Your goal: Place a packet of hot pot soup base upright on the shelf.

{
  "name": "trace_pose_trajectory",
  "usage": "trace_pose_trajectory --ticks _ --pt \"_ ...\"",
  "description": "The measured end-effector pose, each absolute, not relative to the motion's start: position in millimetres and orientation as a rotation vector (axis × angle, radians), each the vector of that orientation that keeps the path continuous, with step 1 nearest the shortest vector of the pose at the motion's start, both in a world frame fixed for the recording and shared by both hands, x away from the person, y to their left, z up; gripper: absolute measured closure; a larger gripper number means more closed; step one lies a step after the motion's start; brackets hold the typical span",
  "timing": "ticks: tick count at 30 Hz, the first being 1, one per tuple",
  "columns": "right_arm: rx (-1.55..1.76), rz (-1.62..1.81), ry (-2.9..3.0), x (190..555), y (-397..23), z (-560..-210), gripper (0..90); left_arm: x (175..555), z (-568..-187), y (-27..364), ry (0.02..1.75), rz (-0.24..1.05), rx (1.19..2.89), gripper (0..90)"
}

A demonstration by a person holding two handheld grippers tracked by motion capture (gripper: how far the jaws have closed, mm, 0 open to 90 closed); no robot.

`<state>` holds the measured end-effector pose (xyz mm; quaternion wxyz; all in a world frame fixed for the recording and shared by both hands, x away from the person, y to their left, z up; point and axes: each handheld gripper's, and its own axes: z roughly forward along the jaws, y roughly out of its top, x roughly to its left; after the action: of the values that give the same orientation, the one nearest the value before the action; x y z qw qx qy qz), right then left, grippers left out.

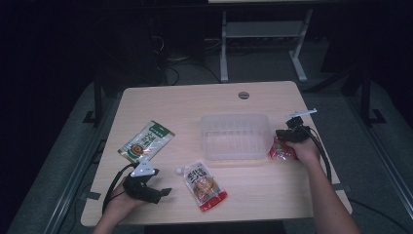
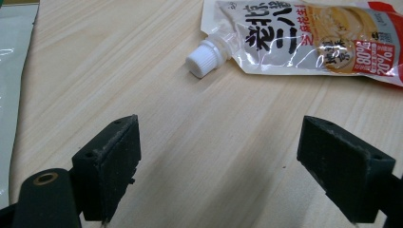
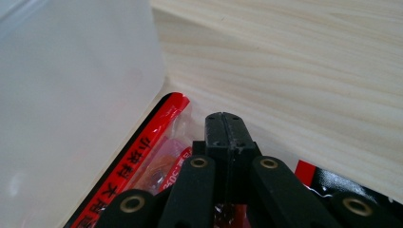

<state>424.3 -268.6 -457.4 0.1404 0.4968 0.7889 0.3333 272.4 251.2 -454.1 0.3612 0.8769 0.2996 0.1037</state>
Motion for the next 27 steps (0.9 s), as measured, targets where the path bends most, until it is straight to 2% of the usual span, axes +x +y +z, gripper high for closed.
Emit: trace_pose_trajectory --ticks 27 --pt "1.304 0.96 2.475 354.2 -268.7 -450.8 89.8 269.3 -454.5 247.5 0.747 0.245 2.281 14.1"
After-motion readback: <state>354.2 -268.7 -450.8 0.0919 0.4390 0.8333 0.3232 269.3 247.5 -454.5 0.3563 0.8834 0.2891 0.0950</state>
